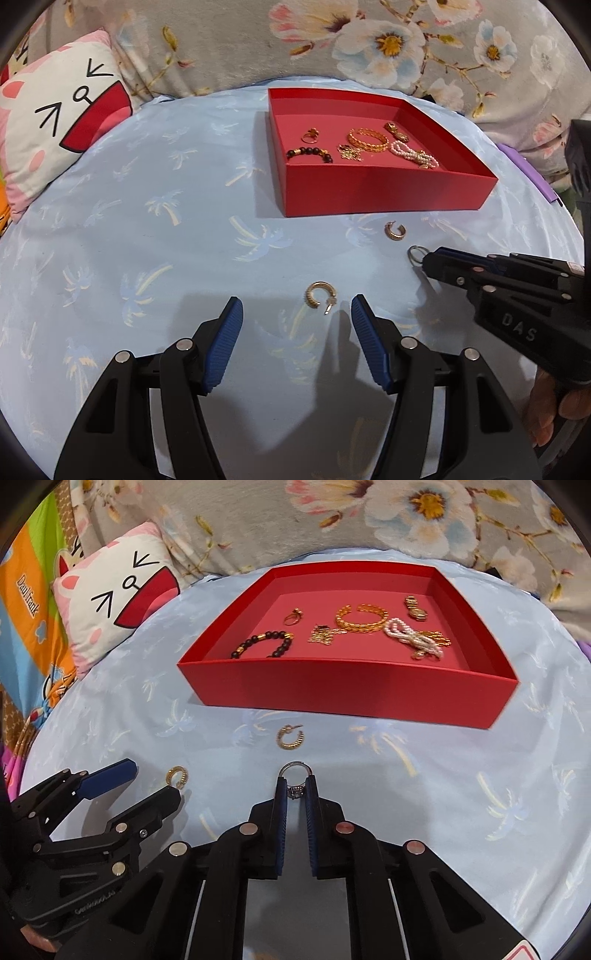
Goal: Organize jewelry
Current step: 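Grasp the silver ring with the right gripper while the left grasps a gold hoop earring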
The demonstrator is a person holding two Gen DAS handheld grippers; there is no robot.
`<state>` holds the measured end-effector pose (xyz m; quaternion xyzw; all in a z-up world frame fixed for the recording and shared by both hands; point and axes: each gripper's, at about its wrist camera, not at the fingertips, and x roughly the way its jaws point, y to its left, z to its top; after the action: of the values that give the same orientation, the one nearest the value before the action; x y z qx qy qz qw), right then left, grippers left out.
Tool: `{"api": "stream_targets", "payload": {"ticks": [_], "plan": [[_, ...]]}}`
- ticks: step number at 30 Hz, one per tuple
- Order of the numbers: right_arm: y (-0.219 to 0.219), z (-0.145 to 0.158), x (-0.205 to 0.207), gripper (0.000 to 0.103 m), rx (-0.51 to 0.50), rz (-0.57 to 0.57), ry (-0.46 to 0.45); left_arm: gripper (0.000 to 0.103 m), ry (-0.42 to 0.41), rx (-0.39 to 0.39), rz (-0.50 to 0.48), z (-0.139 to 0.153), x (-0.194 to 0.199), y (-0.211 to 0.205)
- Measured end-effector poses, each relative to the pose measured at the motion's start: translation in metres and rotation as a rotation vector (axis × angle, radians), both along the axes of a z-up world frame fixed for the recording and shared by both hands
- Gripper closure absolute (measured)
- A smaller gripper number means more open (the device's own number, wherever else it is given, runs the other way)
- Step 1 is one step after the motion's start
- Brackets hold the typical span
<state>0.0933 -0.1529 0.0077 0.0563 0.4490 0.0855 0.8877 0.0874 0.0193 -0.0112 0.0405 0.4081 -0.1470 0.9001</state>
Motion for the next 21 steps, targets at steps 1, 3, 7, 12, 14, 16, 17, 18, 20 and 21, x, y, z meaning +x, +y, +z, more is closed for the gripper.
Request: {"api": "stream_targets", "payload": {"ticks": [1, 3, 7, 12, 14, 16, 17, 18, 20, 21], "plan": [[-0.005, 0.001, -0.002, 0.094, 0.005, -0.011, -0.002, 0.044, 0.004, 0.002, -0.004, 0.0, 0.001, -0.002], [-0.013, 0.004, -0.006, 0.094, 0.016, -0.025, -0.006, 0.044, 0.001, 0.01, -0.008, 0.0, 0.003, -0.005], [-0.023, 0.007, -0.013, 0.094, 0.021, -0.042, -0.013, 0.053, -0.008, 0.046, -0.02, -0.002, 0.007, -0.017], [-0.031, 0.008, -0.018, 0.094, 0.039, -0.051, -0.013, 0.066, -0.015, 0.056, -0.026, -0.002, 0.008, -0.022], [-0.033, 0.009, -0.018, 0.094, 0.04, -0.055, -0.017, 0.069, -0.015, 0.052, -0.025, -0.002, 0.008, -0.022], [-0.034, 0.009, -0.018, 0.094, 0.04, -0.056, -0.018, 0.07, -0.012, 0.042, -0.021, -0.002, 0.008, -0.02], [-0.035, 0.009, -0.018, 0.094, 0.038, -0.059, -0.019, 0.07, -0.011, 0.038, -0.018, -0.002, 0.008, -0.02], [-0.036, 0.009, -0.019, 0.094, 0.036, -0.062, -0.02, 0.07, -0.011, 0.035, -0.016, -0.002, 0.009, -0.02], [-0.039, 0.008, -0.018, 0.094, 0.032, -0.072, -0.018, 0.07, -0.011, 0.035, -0.016, -0.002, 0.008, -0.02], [-0.041, 0.007, -0.017, 0.094, 0.032, -0.078, -0.016, 0.07, -0.011, 0.034, -0.016, -0.002, 0.008, -0.02]]}}
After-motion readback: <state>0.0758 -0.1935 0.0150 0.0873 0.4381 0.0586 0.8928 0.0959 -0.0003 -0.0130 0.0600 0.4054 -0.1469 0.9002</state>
